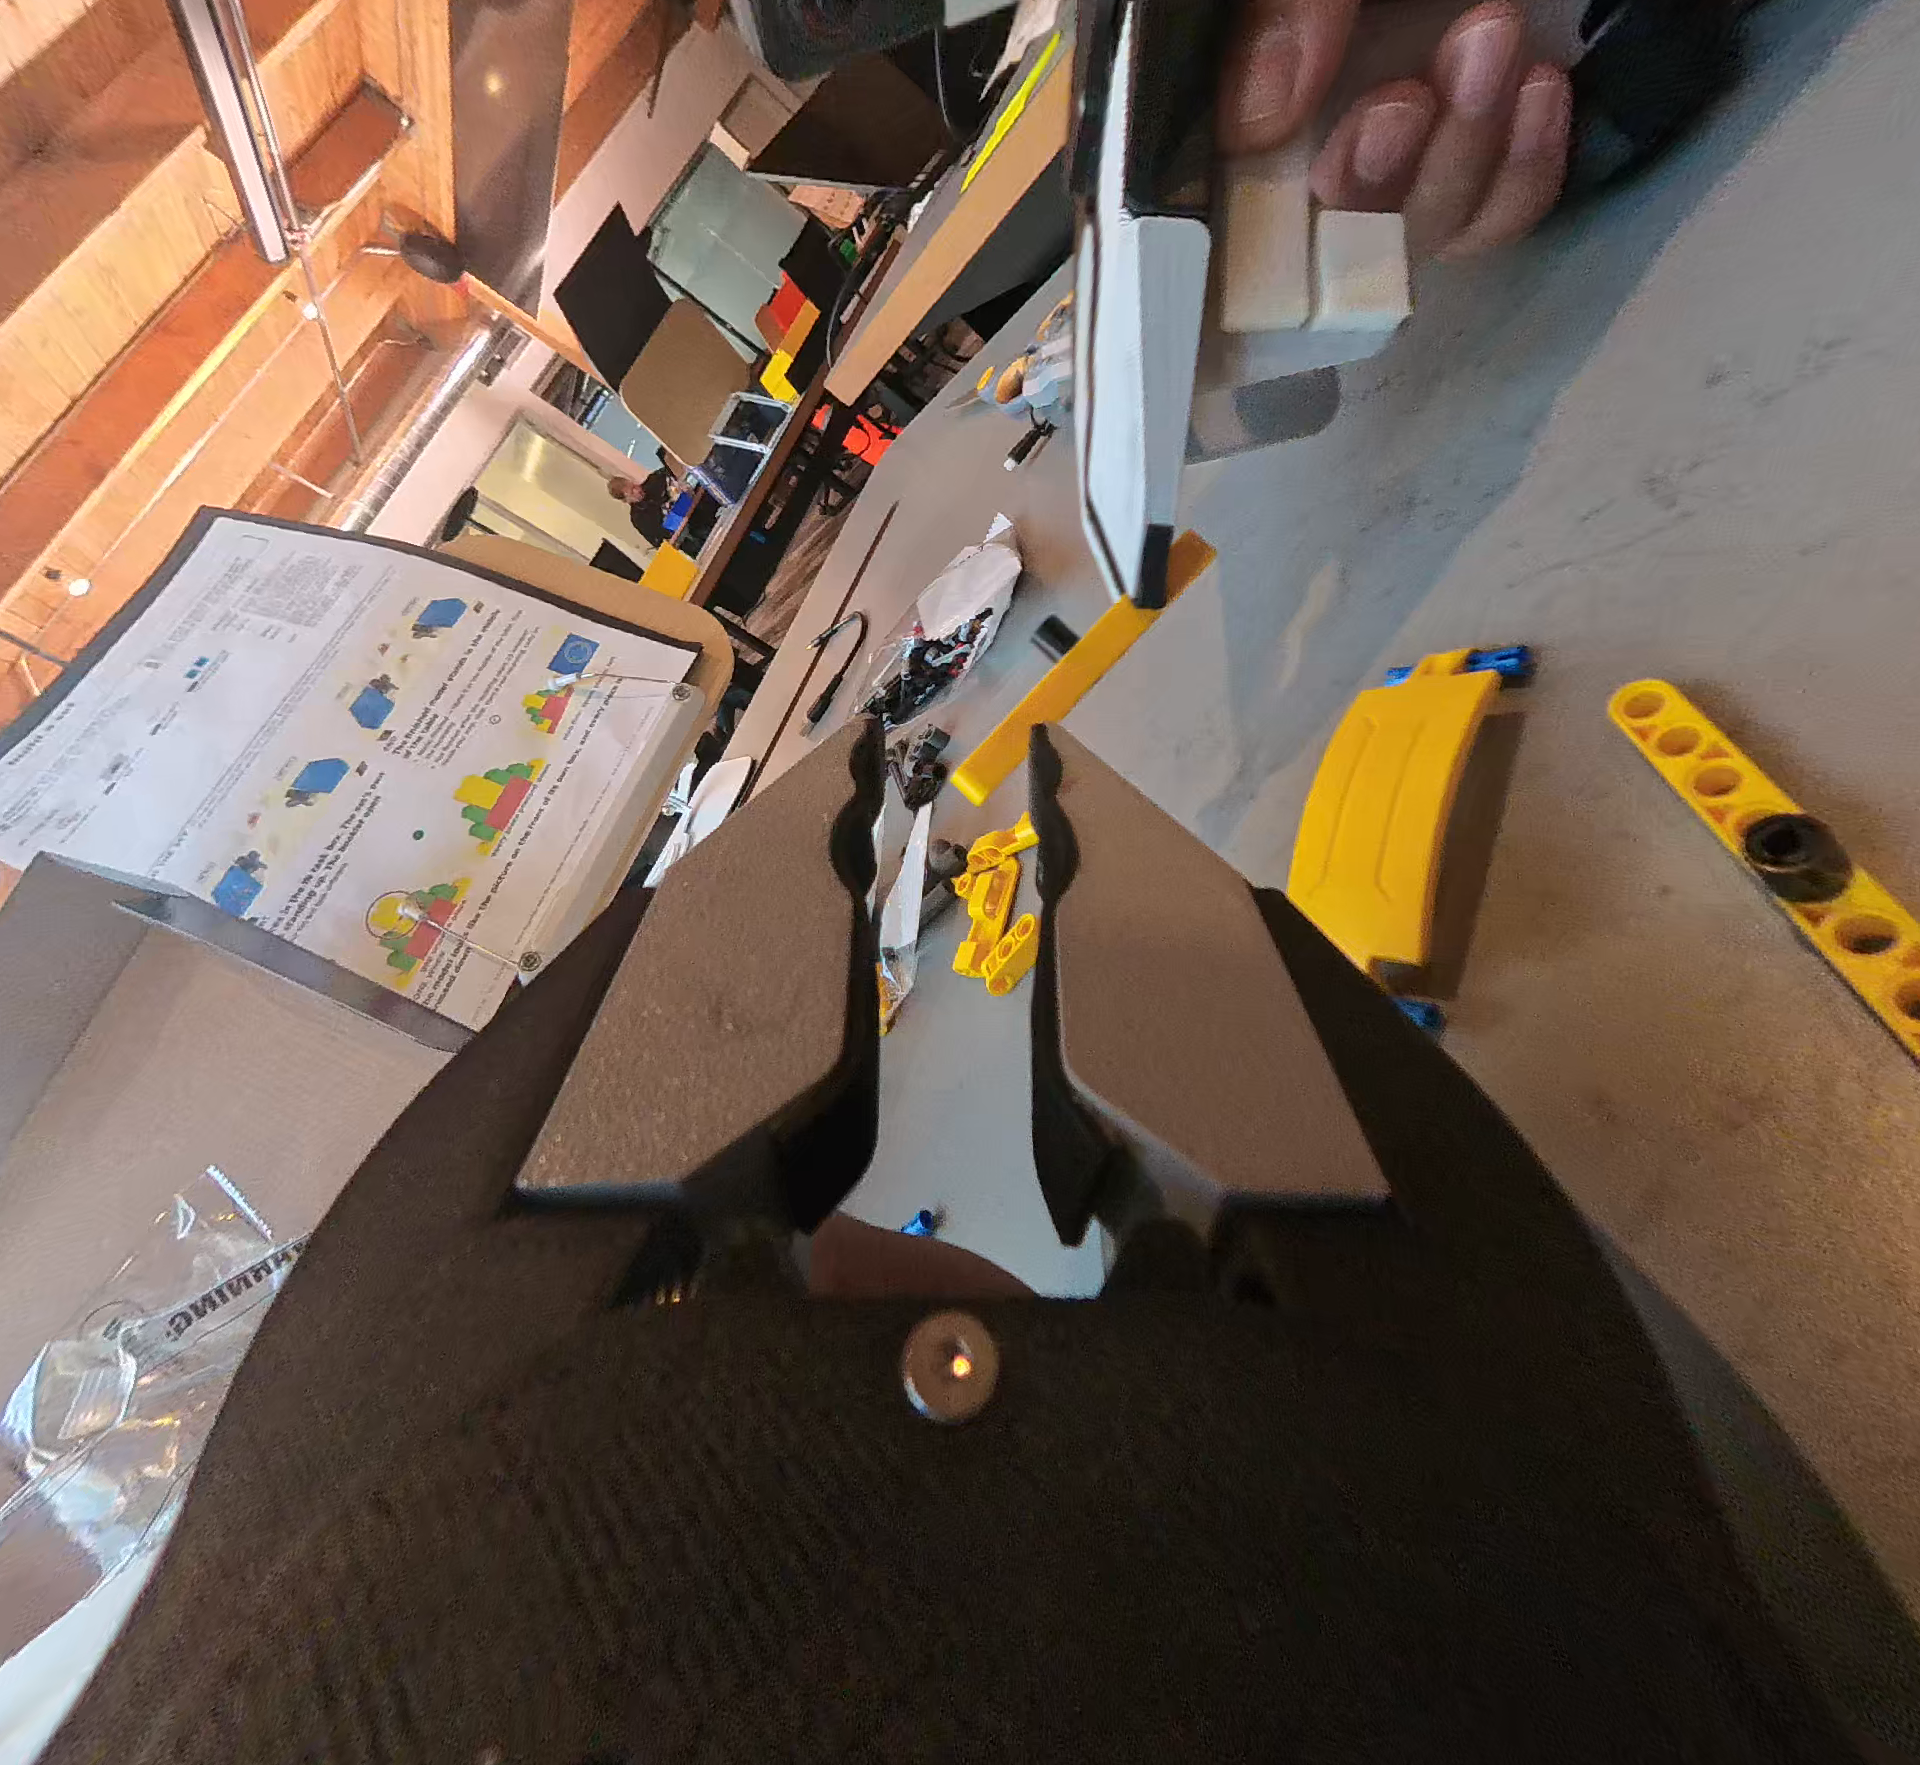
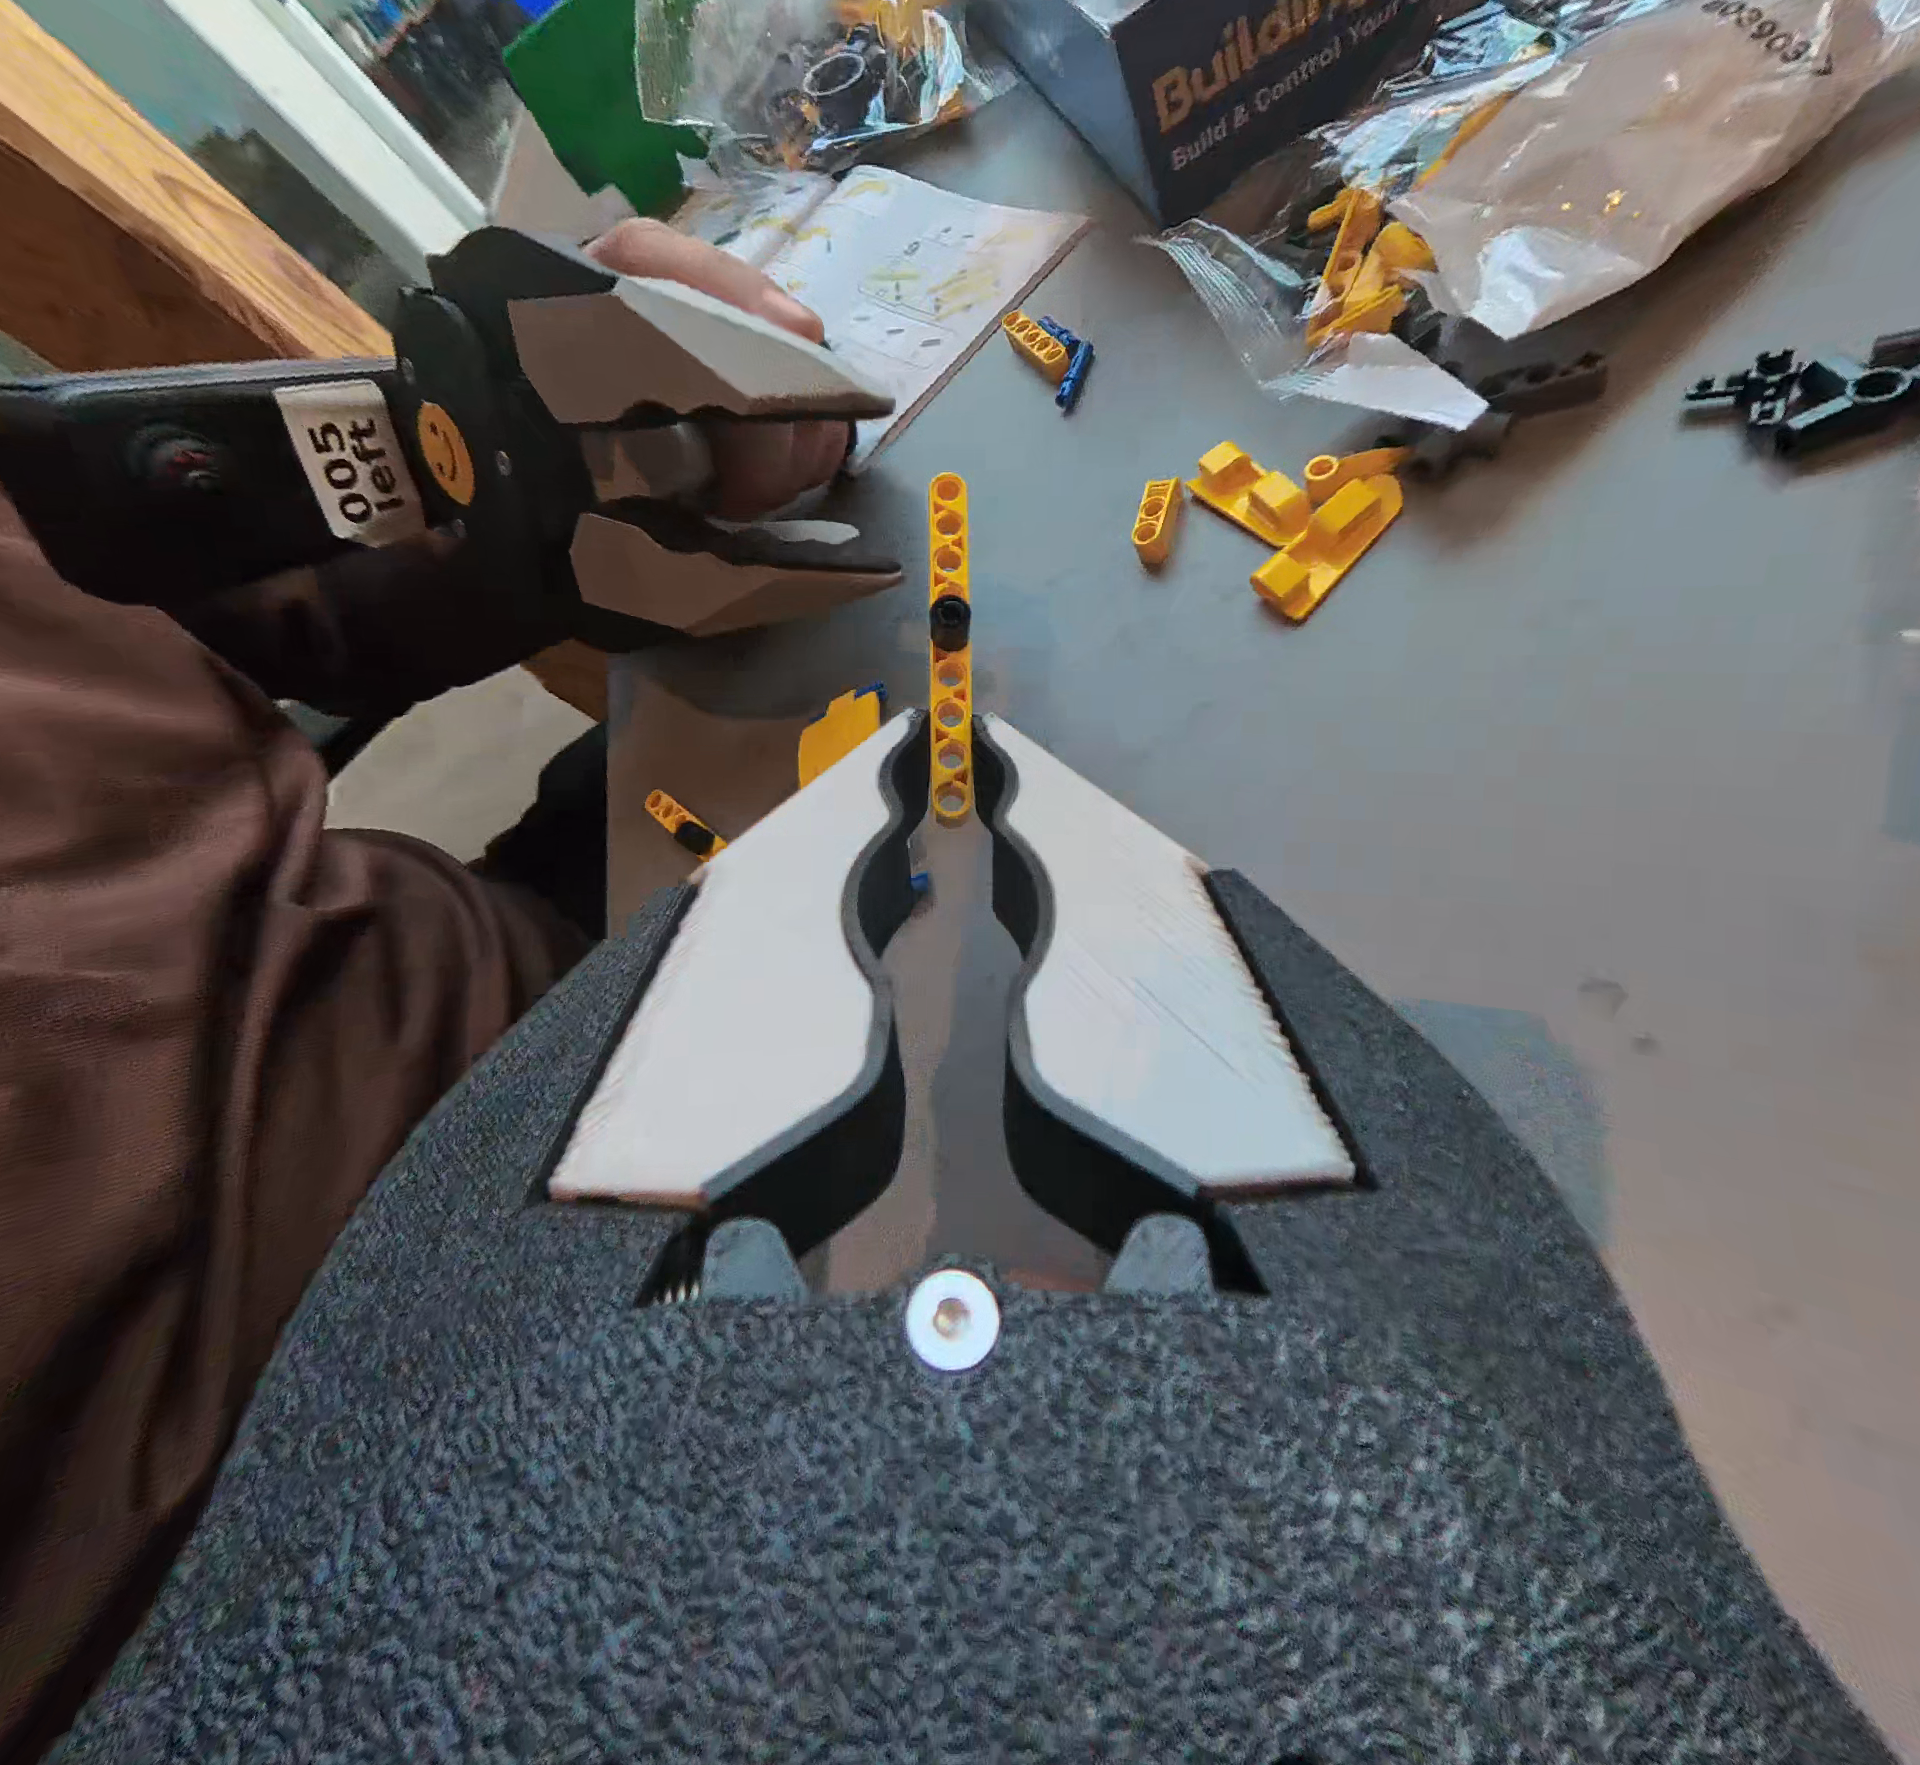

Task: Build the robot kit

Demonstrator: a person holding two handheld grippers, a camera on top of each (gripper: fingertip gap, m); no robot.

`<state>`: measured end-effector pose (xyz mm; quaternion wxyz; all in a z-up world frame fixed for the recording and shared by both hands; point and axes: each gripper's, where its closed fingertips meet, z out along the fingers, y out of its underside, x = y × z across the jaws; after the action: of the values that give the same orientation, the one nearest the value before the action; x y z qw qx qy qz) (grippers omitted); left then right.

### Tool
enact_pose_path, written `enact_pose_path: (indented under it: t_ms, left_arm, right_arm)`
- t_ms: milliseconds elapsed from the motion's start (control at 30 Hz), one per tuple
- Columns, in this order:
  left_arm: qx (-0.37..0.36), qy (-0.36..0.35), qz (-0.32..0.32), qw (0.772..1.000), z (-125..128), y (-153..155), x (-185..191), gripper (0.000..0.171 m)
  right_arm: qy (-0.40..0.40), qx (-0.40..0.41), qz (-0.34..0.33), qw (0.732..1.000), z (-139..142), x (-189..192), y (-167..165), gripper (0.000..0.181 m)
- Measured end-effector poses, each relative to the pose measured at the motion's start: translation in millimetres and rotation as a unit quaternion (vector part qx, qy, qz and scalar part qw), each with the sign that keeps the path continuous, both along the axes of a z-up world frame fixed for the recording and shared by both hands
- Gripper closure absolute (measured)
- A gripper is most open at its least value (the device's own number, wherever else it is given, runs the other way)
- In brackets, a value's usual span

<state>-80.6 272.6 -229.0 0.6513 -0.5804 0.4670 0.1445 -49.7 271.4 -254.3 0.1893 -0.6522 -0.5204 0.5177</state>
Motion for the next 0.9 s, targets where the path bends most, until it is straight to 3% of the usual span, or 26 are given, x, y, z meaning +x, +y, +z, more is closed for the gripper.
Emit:
enact_pose_path:
  t_ms: [233, 500, 567, 633, 733, 800, 900]
  left_arm:
    - [-0.017, 0.040, -0.021, 0.999, -13.5, -4.8, 8.3, 0.144]
    - [-0.048, 0.049, -0.048, 0.997, -21.2, -11.1, 11.1, 0.160]
    - [-0.080, 0.050, -0.046, 0.995, -26.9, -10.2, 8.4, 0.162]
    - [-0.095, 0.043, -0.043, 0.994, -27.8, -9.2, 6.4, 0.166]
    - [-0.114, 0.027, -0.036, 0.992, -27.0, -7.9, 3.4, 0.166]
    - [-0.125, 0.016, -0.042, 0.991, -25.9, -9.5, 3.2, 0.166]
    - [-0.144, 0.014, -0.047, 0.988, -28.7, -11.0, 3.1, 0.166]
  right_arm:
    - [-0.004, -0.121, 0.046, 0.992, -0.3, 10.0, -14.5, 0.174]
    - [-0.017, -0.114, 0.066, 0.991, -2.9, 11.6, -23.4, 0.174]
    - [-0.028, -0.074, 0.048, 0.996, -6.8, 9.8, -16.8, 0.173]
    - [-0.048, 0.022, 0.018, 0.998, -12.1, 8.1, -4.0, 0.159]
    - [-0.071, 0.177, -0.016, 0.982, -12.7, 5.9, 11.8, 0.147]
    - [-0.061, 0.237, 0.002, 0.970, -9.3, 2.9, 6.1, 0.162]
    - [-0.054, 0.313, 0.007, 0.948, -8.5, 2.5, 8.2, 0.157]
